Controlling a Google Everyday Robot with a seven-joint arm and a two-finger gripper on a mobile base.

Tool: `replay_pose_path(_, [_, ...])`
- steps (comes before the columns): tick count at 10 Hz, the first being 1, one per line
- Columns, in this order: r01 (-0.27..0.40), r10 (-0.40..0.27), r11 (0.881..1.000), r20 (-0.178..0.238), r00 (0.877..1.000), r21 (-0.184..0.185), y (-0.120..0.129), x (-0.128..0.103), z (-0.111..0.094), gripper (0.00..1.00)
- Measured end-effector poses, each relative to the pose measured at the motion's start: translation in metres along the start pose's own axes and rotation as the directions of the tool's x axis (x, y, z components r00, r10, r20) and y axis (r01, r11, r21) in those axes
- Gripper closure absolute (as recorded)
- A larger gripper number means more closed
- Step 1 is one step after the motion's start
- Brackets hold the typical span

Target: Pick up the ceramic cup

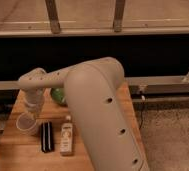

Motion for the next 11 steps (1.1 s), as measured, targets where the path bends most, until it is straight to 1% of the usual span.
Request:
replay_pose_path(1, [-0.005,0.006,1.0,0.032,0.999,-0.026,-0.001,0.002,-0.005,1.0])
replay_pose_path(2, [-0.012,0.014,0.999,0.056,0.998,-0.043,-0.003,0.005,-0.01,1.0])
replay_pose_path(3, [-0.014,0.017,0.999,0.082,0.996,-0.046,-0.004,0.004,-0.022,1.0])
replay_pose_path(4, [-0.009,0.013,0.999,0.11,0.994,-0.037,-0.003,0.004,-0.039,1.0])
replay_pose_path(6, [0.001,-0.001,1.0,0.148,0.989,0.001,-0.003,0.002,-0.073,1.0])
replay_pose_path(7, [0.002,-0.009,0.999,0.173,0.985,0.042,-0.004,0.002,-0.1,1.0])
replay_pose_path(8, [0.004,-0.019,0.997,0.191,0.981,0.077,-0.006,0.002,-0.119,1.0])
replay_pose_path(9, [0.005,-0.026,0.995,0.208,0.978,0.096,-0.007,0.003,-0.13,1.0])
replay_pose_path(10, [0.003,-0.025,0.995,0.215,0.976,0.104,-0.01,0.004,-0.135,1.0])
replay_pose_path(11, [0.007,-0.029,0.995,0.215,0.976,0.103,-0.007,0.003,-0.134,1.0])
